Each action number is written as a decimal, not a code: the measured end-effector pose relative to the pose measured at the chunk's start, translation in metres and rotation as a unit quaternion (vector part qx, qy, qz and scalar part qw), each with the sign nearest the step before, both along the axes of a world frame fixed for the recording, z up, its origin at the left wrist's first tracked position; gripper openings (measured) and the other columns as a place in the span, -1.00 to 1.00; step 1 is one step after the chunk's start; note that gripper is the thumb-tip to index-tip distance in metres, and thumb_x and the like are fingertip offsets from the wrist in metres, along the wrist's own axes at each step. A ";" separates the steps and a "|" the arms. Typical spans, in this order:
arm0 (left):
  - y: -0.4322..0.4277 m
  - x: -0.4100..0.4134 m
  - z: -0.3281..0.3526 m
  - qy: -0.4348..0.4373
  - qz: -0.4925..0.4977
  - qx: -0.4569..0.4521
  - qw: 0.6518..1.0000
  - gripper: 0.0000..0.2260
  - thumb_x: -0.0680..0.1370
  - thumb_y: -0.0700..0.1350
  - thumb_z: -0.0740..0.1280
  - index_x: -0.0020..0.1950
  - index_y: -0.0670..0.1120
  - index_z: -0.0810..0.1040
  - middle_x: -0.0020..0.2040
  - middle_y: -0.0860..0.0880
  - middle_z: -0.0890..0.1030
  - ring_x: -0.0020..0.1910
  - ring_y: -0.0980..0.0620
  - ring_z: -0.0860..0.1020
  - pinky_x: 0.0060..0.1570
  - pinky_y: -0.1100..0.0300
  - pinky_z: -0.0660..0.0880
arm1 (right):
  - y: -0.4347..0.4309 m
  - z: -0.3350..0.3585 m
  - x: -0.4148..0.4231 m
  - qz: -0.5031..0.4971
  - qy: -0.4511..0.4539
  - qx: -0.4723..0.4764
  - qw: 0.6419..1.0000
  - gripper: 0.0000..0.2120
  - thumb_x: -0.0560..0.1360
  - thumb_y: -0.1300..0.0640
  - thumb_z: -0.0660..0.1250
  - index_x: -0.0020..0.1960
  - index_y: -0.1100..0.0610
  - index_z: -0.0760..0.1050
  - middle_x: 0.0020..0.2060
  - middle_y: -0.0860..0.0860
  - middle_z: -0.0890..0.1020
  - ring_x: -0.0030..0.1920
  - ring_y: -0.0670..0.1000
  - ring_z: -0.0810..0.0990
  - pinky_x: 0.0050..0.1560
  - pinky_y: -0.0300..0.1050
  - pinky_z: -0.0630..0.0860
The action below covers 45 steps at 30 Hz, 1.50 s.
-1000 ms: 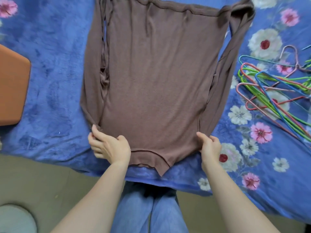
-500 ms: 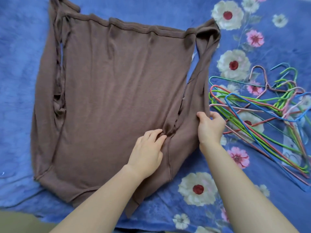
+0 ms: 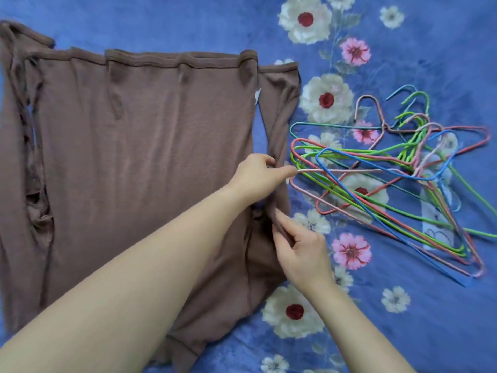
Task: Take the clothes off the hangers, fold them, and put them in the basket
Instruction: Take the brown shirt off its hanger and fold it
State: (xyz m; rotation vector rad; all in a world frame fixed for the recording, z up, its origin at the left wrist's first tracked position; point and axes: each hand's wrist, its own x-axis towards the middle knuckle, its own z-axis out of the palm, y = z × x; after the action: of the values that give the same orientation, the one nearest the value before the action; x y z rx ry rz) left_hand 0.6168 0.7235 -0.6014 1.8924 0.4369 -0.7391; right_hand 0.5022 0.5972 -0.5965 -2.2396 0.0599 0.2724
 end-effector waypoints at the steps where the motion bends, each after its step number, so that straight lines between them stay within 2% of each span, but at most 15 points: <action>1: -0.002 0.006 0.000 -0.013 -0.065 0.073 0.995 -0.72 0.44 0.03 0.44 -0.24 -0.14 0.47 -0.27 -0.05 0.52 -0.28 -0.02 0.44 -0.33 0.15 0.33 | 0.000 -0.002 0.001 0.052 -0.022 -0.053 0.997 -0.59 0.45 0.05 0.22 0.26 -0.09 0.58 -0.31 0.08 0.68 -0.31 0.11 0.65 -0.31 -0.01 0.57; 6: -0.004 0.023 0.010 -0.104 -0.167 0.213 0.957 -0.89 0.45 -0.27 0.25 -0.09 -0.19 0.34 0.07 -0.28 0.54 0.07 -0.27 0.50 -0.16 0.08 0.30 | -0.004 -0.009 0.003 0.187 -0.137 -0.166 0.958 -0.54 0.36 0.09 0.16 0.21 0.10 0.55 -0.57 0.08 0.51 -0.57 0.20 0.48 -0.62 -0.14 0.33; 9: 0.003 0.032 0.023 -0.103 0.036 -0.042 0.993 -0.82 0.25 -0.29 0.22 -0.19 -0.24 0.52 -0.23 -0.19 0.56 -0.20 -0.09 0.52 -0.28 0.11 0.35 | -0.007 -0.010 -0.001 0.196 -0.150 -0.182 0.952 -0.64 0.37 0.16 0.21 0.16 0.15 0.42 -0.55 0.04 0.51 -0.58 0.19 0.48 -0.64 -0.12 0.30; 12: 0.027 0.030 0.047 -0.048 0.232 -0.361 0.902 -0.66 0.23 -0.48 0.05 -0.18 -0.26 0.52 -0.33 -0.15 0.58 -0.36 -0.07 0.55 -0.36 0.21 0.46 | -0.004 -0.013 -0.006 0.210 -0.154 -0.205 0.943 -0.77 0.32 0.24 0.27 -0.03 0.13 0.36 -0.52 0.01 0.48 -0.57 0.13 0.49 -0.65 -0.15 0.25; 17: 0.131 0.011 0.042 -0.058 0.382 -0.580 0.717 -0.54 0.11 -0.47 0.19 -0.14 -0.13 0.66 -0.11 0.02 0.70 -0.16 0.05 0.66 0.00 0.14 0.59 | 0.017 -0.028 -0.015 0.288 -0.177 -0.254 0.906 -0.81 0.29 0.26 0.15 -0.13 0.08 0.26 -0.45 0.00 0.44 -0.55 0.07 0.46 -0.58 -0.15 0.24; 20: 0.182 -0.015 0.009 0.020 0.432 -0.397 0.809 -0.55 0.11 -0.46 0.20 -0.17 -0.05 0.59 -0.10 0.01 0.65 -0.13 0.06 0.61 -0.09 0.22 0.60 | 0.029 -0.041 -0.027 0.339 -0.159 -0.275 0.885 -0.60 0.13 0.29 0.33 -0.17 0.06 0.20 -0.47 -0.01 0.43 -0.55 0.07 0.44 -0.54 -0.16 0.28; 23: 0.209 -0.032 -0.012 0.102 0.408 -0.162 0.893 -0.73 0.42 -0.39 0.17 0.01 -0.09 0.44 -0.13 -0.05 0.55 -0.20 0.08 0.56 -0.36 0.26 0.57 | 0.035 -0.046 -0.030 0.358 -0.131 -0.293 0.877 -0.52 0.05 0.28 0.36 -0.17 0.04 0.19 -0.45 -0.01 0.44 -0.49 0.07 0.45 -0.45 -0.10 0.31; 25: 0.212 -0.028 -0.016 0.068 0.412 -0.120 0.901 -0.64 0.43 -0.22 0.33 0.20 -0.05 0.40 -0.04 -0.01 0.56 -0.14 0.10 0.58 -0.30 0.21 0.58 | 0.036 -0.044 -0.027 0.365 -0.139 -0.295 0.872 -0.72 0.17 0.24 0.24 -0.17 0.04 0.25 -0.36 0.02 0.46 -0.35 0.10 0.46 -0.30 -0.05 0.26; 28: 0.201 -0.013 -0.012 -0.033 0.335 0.112 0.935 -0.31 0.39 -0.14 0.48 0.42 -0.07 0.22 0.16 0.02 0.44 0.06 0.06 0.50 0.06 0.17 0.48 | 0.033 -0.037 -0.021 0.400 -0.124 -0.282 0.864 -0.85 0.24 0.21 0.13 -0.19 0.07 0.32 -0.25 0.06 0.45 -0.25 0.14 0.42 -0.26 -0.02 0.21; 32: 0.191 -0.006 -0.008 -0.041 -0.020 0.376 0.925 -0.56 0.48 -0.24 0.35 0.30 -0.23 0.26 0.33 -0.26 0.30 0.19 -0.36 0.46 0.14 -0.07 0.39 | 0.030 -0.026 -0.019 0.276 0.042 -0.221 0.935 -0.81 0.32 0.14 0.26 -0.11 0.09 0.31 -0.18 0.02 0.43 -0.19 0.13 0.47 -0.26 -0.01 0.37; 35: 0.199 -0.001 -0.001 -0.051 -0.055 0.434 0.898 -0.71 0.51 -0.24 0.25 0.22 -0.25 0.41 0.34 -0.27 0.28 0.16 -0.36 0.45 0.14 -0.12 0.40 | 0.031 -0.020 -0.017 0.199 0.154 -0.176 0.952 -0.74 0.35 0.18 0.36 -0.12 0.03 0.29 -0.25 -0.04 0.46 -0.16 0.17 0.50 -0.21 0.02 0.36; 37: 0.204 0.003 0.002 -0.067 0.065 0.328 0.940 -0.76 0.43 -0.25 0.20 0.05 -0.23 0.56 0.11 -0.21 0.50 0.01 -0.26 0.52 0.01 0.00 0.47 | 0.027 -0.011 -0.019 0.150 0.142 -0.187 0.960 -0.70 0.31 0.23 0.38 -0.23 0.01 0.25 -0.40 -0.06 0.41 -0.27 0.21 0.48 -0.29 0.04 0.37; 39: 0.201 0.005 0.011 -0.042 0.274 0.056 0.959 -0.78 0.37 -0.34 0.15 -0.18 -0.18 0.58 -0.26 -0.09 0.59 -0.21 -0.12 0.55 -0.24 0.17 0.49 | 0.013 -0.002 -0.026 0.039 0.136 -0.231 0.963 -0.62 0.29 0.28 0.38 -0.32 0.01 0.16 -0.48 -0.04 0.32 -0.36 0.23 0.40 -0.36 0.03 0.33; 42: 0.178 0.001 0.029 0.026 0.420 -0.259 0.869 -0.65 0.39 -0.49 0.05 -0.13 -0.16 0.52 -0.28 -0.05 0.58 -0.23 -0.02 0.58 -0.27 0.26 0.56 | -0.011 0.012 -0.053 -0.014 0.187 -0.308 0.933 -0.60 0.30 0.26 0.38 -0.36 0.04 0.13 -0.50 -0.03 0.30 -0.38 0.19 0.34 -0.37 0.02 0.25; 45: 0.155 -0.006 0.040 0.081 0.414 -0.352 0.836 -0.69 0.48 -0.45 0.02 -0.15 -0.20 0.51 -0.22 -0.07 0.61 -0.15 -0.02 0.59 -0.09 0.23 0.60 | -0.014 0.009 -0.077 0.043 0.223 -0.365 0.903 -0.61 0.35 0.17 0.39 -0.34 0.06 0.13 -0.47 -0.05 0.28 -0.28 0.25 0.52 -0.35 0.00 0.21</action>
State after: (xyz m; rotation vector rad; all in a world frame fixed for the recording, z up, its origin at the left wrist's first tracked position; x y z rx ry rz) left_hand 0.6108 0.8784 -0.5616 0.8058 0.8739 -0.3713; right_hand 0.4257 0.5829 -0.5872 -2.8713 0.3611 0.9388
